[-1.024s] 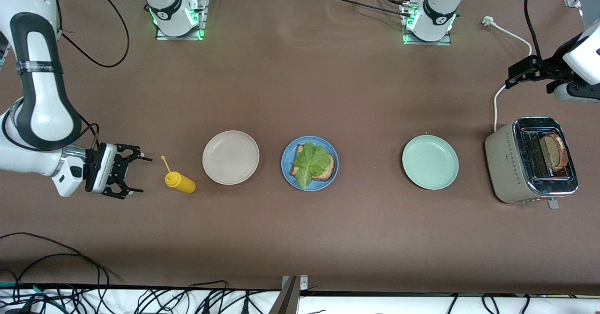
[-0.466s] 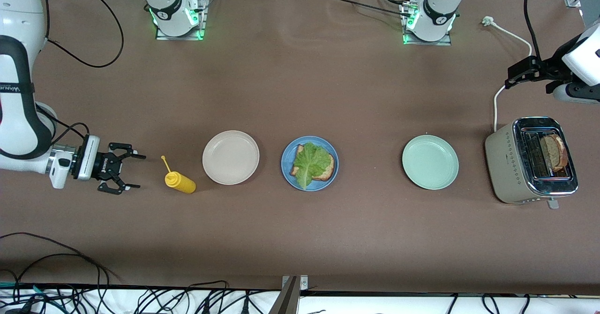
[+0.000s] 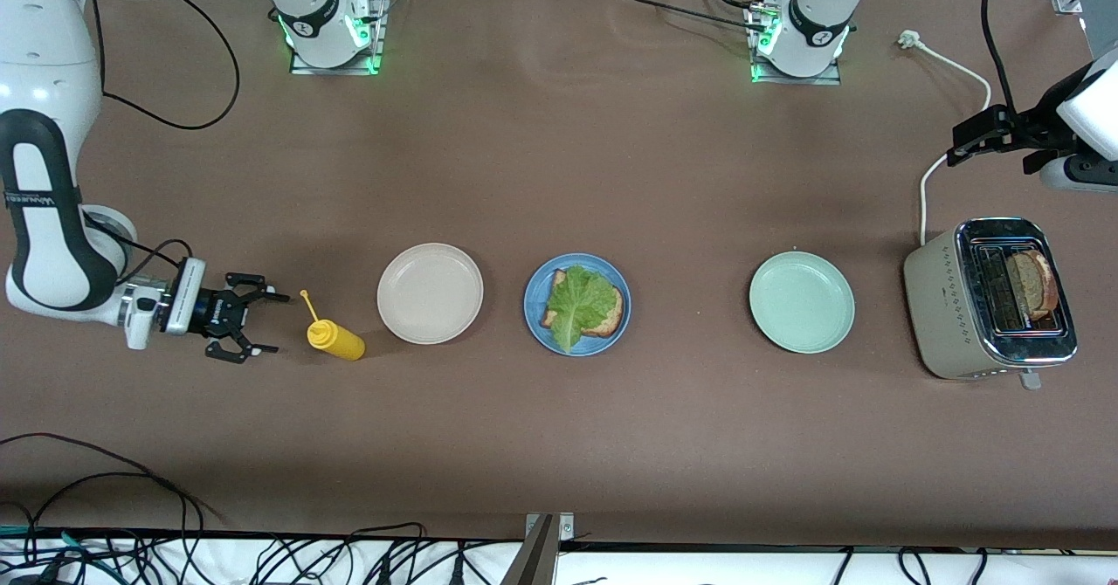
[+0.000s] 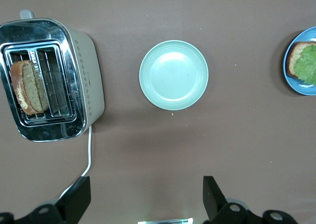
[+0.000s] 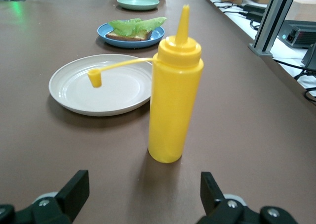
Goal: Make sandwich in blue plate with both arms
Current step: 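Grasp the yellow squeeze bottle with the right gripper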
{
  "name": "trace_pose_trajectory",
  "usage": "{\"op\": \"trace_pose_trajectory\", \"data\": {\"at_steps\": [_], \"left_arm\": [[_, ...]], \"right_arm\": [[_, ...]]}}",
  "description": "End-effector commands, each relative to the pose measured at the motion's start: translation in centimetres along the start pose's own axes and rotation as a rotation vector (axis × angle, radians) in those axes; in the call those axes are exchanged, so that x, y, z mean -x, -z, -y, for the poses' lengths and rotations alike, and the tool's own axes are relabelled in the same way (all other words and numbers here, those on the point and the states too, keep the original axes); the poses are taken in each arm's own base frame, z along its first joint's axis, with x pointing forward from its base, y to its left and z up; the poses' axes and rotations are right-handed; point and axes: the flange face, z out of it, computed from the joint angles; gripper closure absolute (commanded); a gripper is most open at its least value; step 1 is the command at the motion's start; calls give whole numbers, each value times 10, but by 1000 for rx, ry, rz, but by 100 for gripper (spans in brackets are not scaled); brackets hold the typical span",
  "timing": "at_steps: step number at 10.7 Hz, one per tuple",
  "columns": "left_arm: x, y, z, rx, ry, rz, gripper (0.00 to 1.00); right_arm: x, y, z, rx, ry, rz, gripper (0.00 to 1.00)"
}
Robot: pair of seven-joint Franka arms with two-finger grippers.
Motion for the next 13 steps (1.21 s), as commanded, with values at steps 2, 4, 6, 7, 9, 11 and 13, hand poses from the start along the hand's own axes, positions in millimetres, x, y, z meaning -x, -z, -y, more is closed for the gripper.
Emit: {"op": "trace_pose_trajectory", "data": {"at_steps": [2,4,6,7,9,11,13], "left_arm": [[4,7,-1,5,1,2,0],[4,6,-1,6,-2,5,0],[5,7,0,6,1,7,0],[5,7,-1,7,-1,7,0],[6,8,0,6,-1,7,0],[6,8,0,7,-1,7,0],[6,8,0,6,-1,7,0]], "right_arm": [[12,-52,-4,46,18,-68,0],[7,-75,-7,62,13,-83,0],[4,-93,-10,80,2,-94,0],[3,-97,-12,89,2,-86,0],[-4,-108,-15,107,2,-80,0],[-5,-117,-16,122,-1,-68,9],[-9,-117,-20,133,-1,-54,71]]}}
